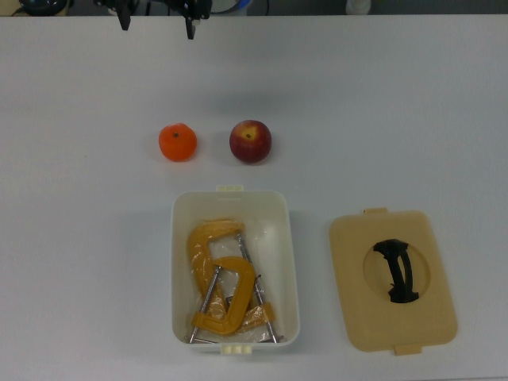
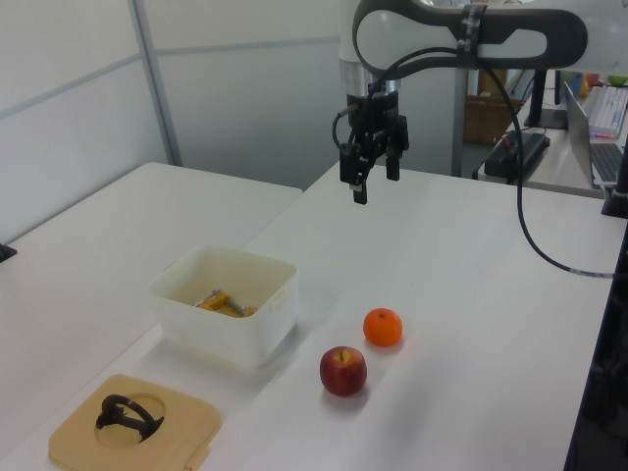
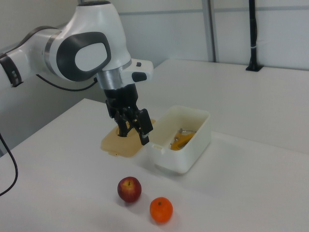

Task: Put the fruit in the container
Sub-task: 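Move the gripper down over the orange tangerine, then close the gripper on the orange tangerine and lift it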

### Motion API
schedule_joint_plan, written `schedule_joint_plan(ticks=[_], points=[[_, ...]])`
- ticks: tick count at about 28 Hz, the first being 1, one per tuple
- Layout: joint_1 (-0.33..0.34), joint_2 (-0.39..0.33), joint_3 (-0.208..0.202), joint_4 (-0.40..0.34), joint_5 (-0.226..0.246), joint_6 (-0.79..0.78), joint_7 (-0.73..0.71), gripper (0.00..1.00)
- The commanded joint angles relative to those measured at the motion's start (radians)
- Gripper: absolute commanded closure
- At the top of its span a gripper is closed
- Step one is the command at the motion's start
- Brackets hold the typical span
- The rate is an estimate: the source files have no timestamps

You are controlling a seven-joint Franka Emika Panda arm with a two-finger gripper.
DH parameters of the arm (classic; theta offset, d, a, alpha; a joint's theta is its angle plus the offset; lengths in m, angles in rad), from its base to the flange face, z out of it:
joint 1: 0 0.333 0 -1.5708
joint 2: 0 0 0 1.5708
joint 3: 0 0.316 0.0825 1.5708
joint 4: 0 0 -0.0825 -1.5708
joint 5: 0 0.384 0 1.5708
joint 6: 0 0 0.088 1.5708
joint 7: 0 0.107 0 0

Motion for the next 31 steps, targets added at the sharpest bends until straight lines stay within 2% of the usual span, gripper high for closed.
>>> schedule_joint_plan(ticks=[1, 5, 7, 11, 16, 18, 23, 31], points=[[0.000, 0.019, 0.005, -0.014, 0.022, -0.110, -0.083, 0.00], [-0.003, 0.048, 0.003, -0.037, 0.020, -0.107, -0.229, 0.00], [-0.003, 0.053, 0.003, -0.074, 0.022, -0.101, -0.277, 0.00], [-0.003, 0.056, 0.000, -0.128, 0.020, -0.037, -0.280, 0.00], [-0.003, 0.082, -0.003, -0.250, 0.011, 0.134, -0.277, 0.00], [-0.003, 0.114, -0.004, -0.292, 0.003, 0.207, -0.274, 0.00], [-0.021, 0.191, -0.006, -0.300, -0.026, 0.255, -0.272, 0.00], [-0.023, 0.271, -0.006, -0.296, -0.066, 0.325, -0.213, 0.00]])
